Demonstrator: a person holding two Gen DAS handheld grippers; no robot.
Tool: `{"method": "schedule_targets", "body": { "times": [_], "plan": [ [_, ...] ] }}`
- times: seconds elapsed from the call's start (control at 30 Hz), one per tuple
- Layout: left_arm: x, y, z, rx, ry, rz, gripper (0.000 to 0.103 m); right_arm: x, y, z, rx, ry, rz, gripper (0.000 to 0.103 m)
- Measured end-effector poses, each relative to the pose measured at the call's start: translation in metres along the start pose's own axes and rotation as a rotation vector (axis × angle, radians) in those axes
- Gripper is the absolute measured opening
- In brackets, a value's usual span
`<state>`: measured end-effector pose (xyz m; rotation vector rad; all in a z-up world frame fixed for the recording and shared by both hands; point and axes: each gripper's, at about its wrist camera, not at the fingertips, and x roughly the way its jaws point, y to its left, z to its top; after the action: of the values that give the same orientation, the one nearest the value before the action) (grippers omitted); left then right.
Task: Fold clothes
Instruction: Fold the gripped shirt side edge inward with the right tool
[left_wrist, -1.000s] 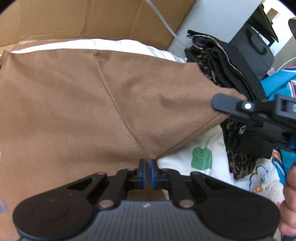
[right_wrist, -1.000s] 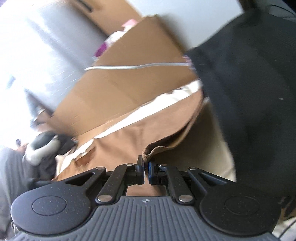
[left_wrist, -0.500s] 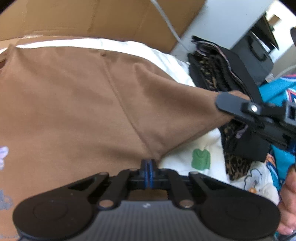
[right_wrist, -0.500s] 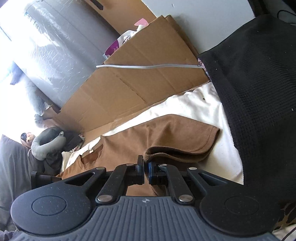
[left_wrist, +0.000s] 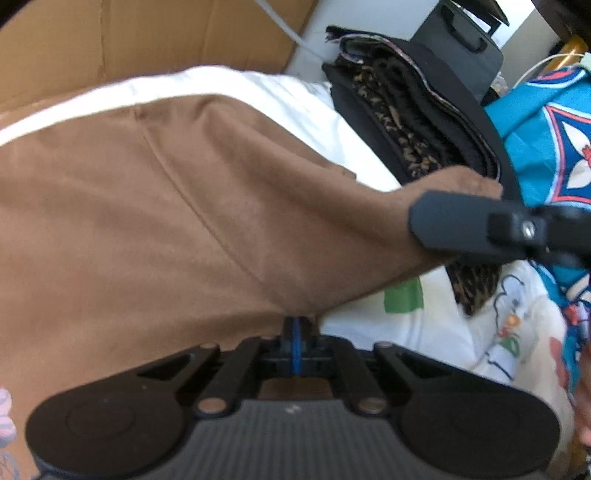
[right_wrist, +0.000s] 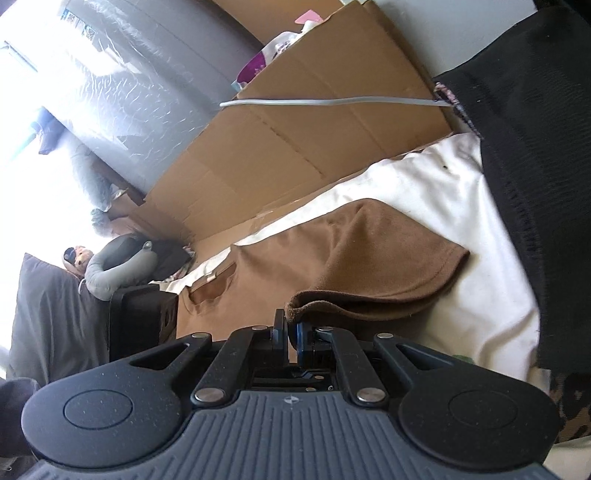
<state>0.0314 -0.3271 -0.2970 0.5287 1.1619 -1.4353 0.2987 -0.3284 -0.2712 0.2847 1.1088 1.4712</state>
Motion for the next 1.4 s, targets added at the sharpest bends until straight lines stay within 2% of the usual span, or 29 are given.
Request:
{"method": "schedule_targets", "body": {
  "times": [0.07, 0.2, 0.3, 0.5, 0.67, 0.87, 1.0, 1.2, 1.3, 1.4],
  "plan": [
    [0.0, 0.004, 0.0, -0.036, -0.002, -0.013, 0.0, 0.002, 0.003, -0.001, -0.005, 0.007, 0.001, 0.002],
    [-0.002, 0.01, -0.004, -0.186, -0.031, -0.033, 0.0, 0.005, 0.008, -0.005, -0.033, 0.025, -0.004, 0.002],
    [-0.008, 0.013, -0.008, -0.245, -0.033, -0.042, 0.001, 0.007, 0.013, -0.009, -0.057, 0.037, -0.007, 0.002],
    [-0.055, 0.024, -0.023, -0.327, -0.044, -0.017, 0.006, 0.015, 0.024, -0.019, -0.119, 0.073, -0.019, 0.004],
    [-0.089, 0.031, -0.045, -0.385, -0.106, 0.015, 0.014, 0.027, 0.03, -0.029, -0.18, 0.125, -0.044, 0.005],
    [-0.095, 0.044, -0.068, -0.579, -0.171, -0.014, 0.017, 0.045, 0.029, -0.045, -0.222, 0.197, -0.078, 0.006],
    [-0.088, 0.049, -0.083, -0.617, -0.141, -0.005, 0.018, 0.051, 0.029, -0.056, -0.255, 0.232, -0.083, 0.006],
    [-0.083, 0.051, -0.097, -0.633, -0.125, -0.009, 0.018, 0.054, 0.04, -0.06, -0.302, 0.222, -0.069, 0.005],
    [-0.085, 0.054, -0.1, -0.648, -0.133, -0.007, 0.018, 0.056, 0.052, -0.057, -0.334, 0.203, -0.052, 0.004],
    [-0.09, 0.056, -0.105, -0.677, -0.156, -0.004, 0.018, 0.065, 0.06, -0.058, -0.357, 0.232, -0.036, 0.005]
  ]
}}
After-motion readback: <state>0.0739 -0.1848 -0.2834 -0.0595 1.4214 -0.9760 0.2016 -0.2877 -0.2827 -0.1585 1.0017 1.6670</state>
